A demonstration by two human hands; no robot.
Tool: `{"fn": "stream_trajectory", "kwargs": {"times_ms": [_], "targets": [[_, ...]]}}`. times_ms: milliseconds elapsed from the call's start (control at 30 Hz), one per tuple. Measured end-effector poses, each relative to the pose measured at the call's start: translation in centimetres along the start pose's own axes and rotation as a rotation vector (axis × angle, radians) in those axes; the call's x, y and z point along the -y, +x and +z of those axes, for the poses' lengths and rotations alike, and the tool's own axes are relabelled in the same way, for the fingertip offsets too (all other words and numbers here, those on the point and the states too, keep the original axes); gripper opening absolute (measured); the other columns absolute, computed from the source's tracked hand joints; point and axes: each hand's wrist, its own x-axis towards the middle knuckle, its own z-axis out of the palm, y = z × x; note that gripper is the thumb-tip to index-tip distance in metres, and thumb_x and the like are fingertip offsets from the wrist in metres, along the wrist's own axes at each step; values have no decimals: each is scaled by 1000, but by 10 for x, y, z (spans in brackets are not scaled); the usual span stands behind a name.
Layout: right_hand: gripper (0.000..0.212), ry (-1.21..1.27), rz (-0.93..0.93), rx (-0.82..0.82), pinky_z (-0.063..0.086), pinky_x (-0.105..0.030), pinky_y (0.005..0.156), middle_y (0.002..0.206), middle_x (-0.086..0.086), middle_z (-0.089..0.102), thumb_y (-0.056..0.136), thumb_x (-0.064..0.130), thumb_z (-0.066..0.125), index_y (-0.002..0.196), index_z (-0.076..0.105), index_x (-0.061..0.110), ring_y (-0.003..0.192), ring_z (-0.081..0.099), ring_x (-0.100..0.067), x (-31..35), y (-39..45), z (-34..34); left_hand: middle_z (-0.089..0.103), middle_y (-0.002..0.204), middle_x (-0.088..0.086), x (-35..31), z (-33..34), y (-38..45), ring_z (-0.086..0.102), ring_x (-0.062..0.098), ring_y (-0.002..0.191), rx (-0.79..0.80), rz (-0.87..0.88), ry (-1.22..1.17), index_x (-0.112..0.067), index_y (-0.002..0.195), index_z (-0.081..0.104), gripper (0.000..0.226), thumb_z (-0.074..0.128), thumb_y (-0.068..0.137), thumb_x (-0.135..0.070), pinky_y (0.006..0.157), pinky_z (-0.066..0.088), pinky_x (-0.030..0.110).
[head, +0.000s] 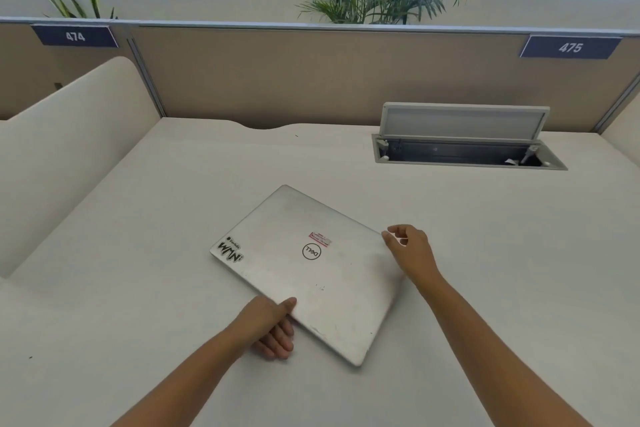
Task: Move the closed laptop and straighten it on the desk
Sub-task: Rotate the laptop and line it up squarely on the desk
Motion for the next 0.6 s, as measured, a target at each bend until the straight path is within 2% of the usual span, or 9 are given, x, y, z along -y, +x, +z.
{"fn": "stream_trajectory", "kwargs": {"times_ms": [133,300,400,433,467,500,533,567,600], "targets": [[28,23,70,-36,43,-33,91,121,-13,53,90,26,56,113,58,9,102,52,-19,-8,-31,-8,57,36,1,2,-9,3,55,14,30,-211,225,343,-16,47,50,52,44,91,-42,41,43,21],[40,47,212,-9,39,-35,96,122,-8,45,89,29,58,121,48,9,113,50,-24,-12,-57,-2,55,35,-1,-16,-31,13,54,12,36,-513,429,364,-15,48,49,48,46,92,-33,50,45,29],[27,223,362,29,39,-32,78,92,-27,49,89,30,56,87,47,5,82,53,-31,-18,-65,2,66,57,1,-27,-47,28,61,21,61,-652,553,247,-9,68,60,30,48,92,-21,58,46,31],[30,278,397,27,43,-33,81,98,-37,52,88,30,55,83,46,2,81,56,-36,-20,-66,3,68,68,3,-29,-52,35,61,22,68,-695,591,244,-8,76,62,22,49,91,-16,59,44,30],[28,314,430,28,47,-40,91,107,-37,55,88,30,55,81,44,6,85,60,-31,-22,-67,4,68,80,6,-31,-58,42,60,23,76,-729,619,263,-7,85,63,15,50,90,-13,64,42,30],[24,331,450,20,46,-45,97,109,-31,60,88,31,54,79,42,12,100,63,-38,-23,-68,4,65,91,10,-32,-64,51,59,24,83,-752,625,299,-7,94,62,13,52,90,-13,70,43,32],[26,337,460,20,46,-44,97,127,-31,44,87,30,55,74,38,15,107,59,-43,-22,-68,4,62,100,14,-33,-69,60,58,27,90,-764,598,343,-6,103,60,17,53,90,-15,76,44,36],[31,346,463,20,46,-40,93,92,3,37,87,28,55,67,34,17,111,54,-44,-22,-69,4,59,107,17,-33,-75,68,57,32,96,-772,541,389,-4,109,58,24,54,90,-18,80,45,41],[34,352,471,24,45,-41,96,84,-20,57,87,26,56,63,33,17,106,61,-40,-23,-68,3,57,111,20,-33,-80,76,55,36,101,-777,474,430,-4,112,56,29,55,89,-22,83,45,44]]}}
